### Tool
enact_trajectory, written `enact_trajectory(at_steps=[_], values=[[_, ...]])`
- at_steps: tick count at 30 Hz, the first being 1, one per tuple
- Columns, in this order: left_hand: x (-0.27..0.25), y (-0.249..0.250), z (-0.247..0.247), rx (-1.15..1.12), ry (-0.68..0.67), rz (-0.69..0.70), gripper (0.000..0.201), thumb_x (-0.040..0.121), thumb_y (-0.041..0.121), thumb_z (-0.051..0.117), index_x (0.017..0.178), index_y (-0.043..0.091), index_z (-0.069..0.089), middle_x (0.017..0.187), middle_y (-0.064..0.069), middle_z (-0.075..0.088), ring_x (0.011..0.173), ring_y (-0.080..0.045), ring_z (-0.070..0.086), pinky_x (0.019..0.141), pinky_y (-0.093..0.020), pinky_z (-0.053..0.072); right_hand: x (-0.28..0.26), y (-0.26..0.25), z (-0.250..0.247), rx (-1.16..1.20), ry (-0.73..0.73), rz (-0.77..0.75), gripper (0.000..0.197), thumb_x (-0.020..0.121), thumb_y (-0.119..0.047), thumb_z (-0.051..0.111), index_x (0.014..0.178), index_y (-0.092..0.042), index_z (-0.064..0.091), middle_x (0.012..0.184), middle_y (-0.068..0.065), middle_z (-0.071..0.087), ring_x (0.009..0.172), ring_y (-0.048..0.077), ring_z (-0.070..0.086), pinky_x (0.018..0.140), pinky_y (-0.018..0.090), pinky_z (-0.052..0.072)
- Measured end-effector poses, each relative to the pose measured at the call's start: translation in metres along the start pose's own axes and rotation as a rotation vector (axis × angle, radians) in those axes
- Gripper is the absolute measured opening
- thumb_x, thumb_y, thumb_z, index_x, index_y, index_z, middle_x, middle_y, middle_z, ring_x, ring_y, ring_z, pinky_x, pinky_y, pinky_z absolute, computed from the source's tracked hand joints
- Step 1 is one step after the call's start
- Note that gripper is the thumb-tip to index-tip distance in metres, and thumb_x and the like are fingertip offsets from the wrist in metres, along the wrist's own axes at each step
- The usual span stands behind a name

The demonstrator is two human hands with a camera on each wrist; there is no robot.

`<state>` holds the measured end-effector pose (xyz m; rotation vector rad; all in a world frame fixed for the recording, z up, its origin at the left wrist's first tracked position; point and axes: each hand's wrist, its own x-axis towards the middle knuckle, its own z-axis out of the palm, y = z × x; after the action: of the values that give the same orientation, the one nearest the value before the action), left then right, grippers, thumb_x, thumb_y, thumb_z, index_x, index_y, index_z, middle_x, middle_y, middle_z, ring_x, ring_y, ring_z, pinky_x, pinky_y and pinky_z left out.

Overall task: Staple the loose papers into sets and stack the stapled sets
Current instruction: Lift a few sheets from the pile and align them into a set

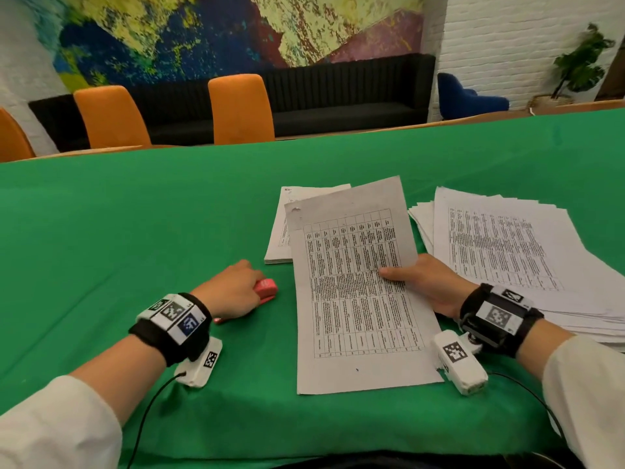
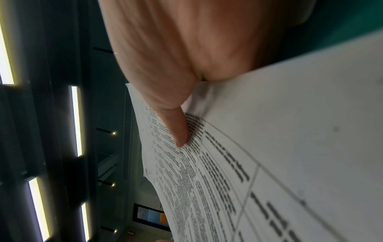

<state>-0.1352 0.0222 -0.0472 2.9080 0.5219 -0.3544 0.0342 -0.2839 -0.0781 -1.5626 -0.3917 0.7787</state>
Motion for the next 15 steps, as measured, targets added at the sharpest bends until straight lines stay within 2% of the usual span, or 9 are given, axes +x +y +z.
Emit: enact_trajectory(at_steps=[2,3,5,7,9,12,13,15], values=[[0.0,-0.001,-0.001,-0.016,0.039,0.034,0.035,0.099,0.033,0.061,0.13,0.017,0.062,0.125,-0.008,0.054,0.107,-0.026,0.058,0.099,-0.037,0.048,-0.001,-0.001,0.0,0.025,0.005,0.006,0.034,0.096,-0.016,0.069,0.127,-0.003,0.065,0.116,0.02,0.076,0.106,0.039,0.074,0.096,0.055,0.058],[0.0,-0.002,-0.001,-0.077,0.099,0.064,0.043,0.099,0.037,0.064,0.137,0.018,0.06,0.13,-0.006,0.054,0.113,-0.024,0.058,0.103,-0.038,0.048,-0.002,-0.002,-0.001,0.05,0.007,0.006,0.033,0.096,-0.015,0.068,0.127,-0.005,0.065,0.116,0.019,0.076,0.106,0.039,0.074,0.094,0.054,0.059],[-0.001,0.0,-0.004,-0.381,0.268,0.108,0.054,0.096,0.035,0.071,0.146,0.022,0.055,0.133,0.001,0.058,0.121,-0.017,0.06,0.108,-0.036,0.047,-0.001,-0.004,-0.001,0.115,0.023,-0.009,0.032,0.098,-0.014,0.067,0.129,-0.007,0.065,0.119,0.019,0.075,0.108,0.038,0.074,0.094,0.055,0.058],[-0.001,0.011,-0.005,-0.834,0.35,0.105,0.05,0.096,0.027,0.074,0.143,0.024,0.056,0.126,0.003,0.065,0.118,-0.017,0.065,0.103,-0.04,0.053,0.004,-0.01,-0.003,0.171,0.045,-0.046,0.034,0.098,-0.013,0.065,0.131,-0.007,0.064,0.122,0.019,0.074,0.11,0.038,0.073,0.095,0.055,0.056],[-0.001,0.026,-0.004,-1.096,0.315,0.079,0.051,0.097,0.025,0.072,0.145,0.023,0.052,0.124,0.001,0.066,0.116,-0.018,0.068,0.093,-0.041,0.058,0.01,-0.024,-0.003,0.205,0.062,-0.089,0.036,0.097,-0.013,0.065,0.133,-0.006,0.063,0.123,0.018,0.074,0.11,0.036,0.073,0.091,0.052,0.058],[0.002,0.045,-0.003,-1.224,0.229,0.064,0.048,0.102,0.015,0.065,0.143,0.029,0.044,0.125,0.002,0.068,0.105,-0.016,0.073,0.078,-0.028,0.059,0.023,-0.056,0.0,0.247,0.03,-0.139,0.033,0.1,-0.012,0.062,0.132,-0.008,0.063,0.124,0.015,0.074,0.11,0.034,0.073,0.081,0.046,0.063],[0.004,0.05,-0.005,-1.263,0.231,0.077,0.045,0.102,0.009,0.062,0.14,0.028,0.045,0.125,0.0,0.07,0.102,-0.017,0.075,0.076,-0.027,0.061,0.029,-0.067,0.001,0.253,0.025,-0.152,0.031,0.1,-0.011,0.061,0.131,-0.007,0.063,0.124,0.015,0.074,0.109,0.033,0.074,0.08,0.045,0.064],[0.013,0.056,-0.013,-1.289,0.283,0.088,0.042,0.101,0.0,0.058,0.136,0.022,0.05,0.125,-0.002,0.073,0.103,-0.019,0.076,0.079,-0.031,0.062,0.041,-0.087,0.004,0.239,0.037,-0.177,0.032,0.1,-0.01,0.062,0.132,-0.005,0.063,0.123,0.016,0.074,0.109,0.034,0.074,0.085,0.048,0.063]])
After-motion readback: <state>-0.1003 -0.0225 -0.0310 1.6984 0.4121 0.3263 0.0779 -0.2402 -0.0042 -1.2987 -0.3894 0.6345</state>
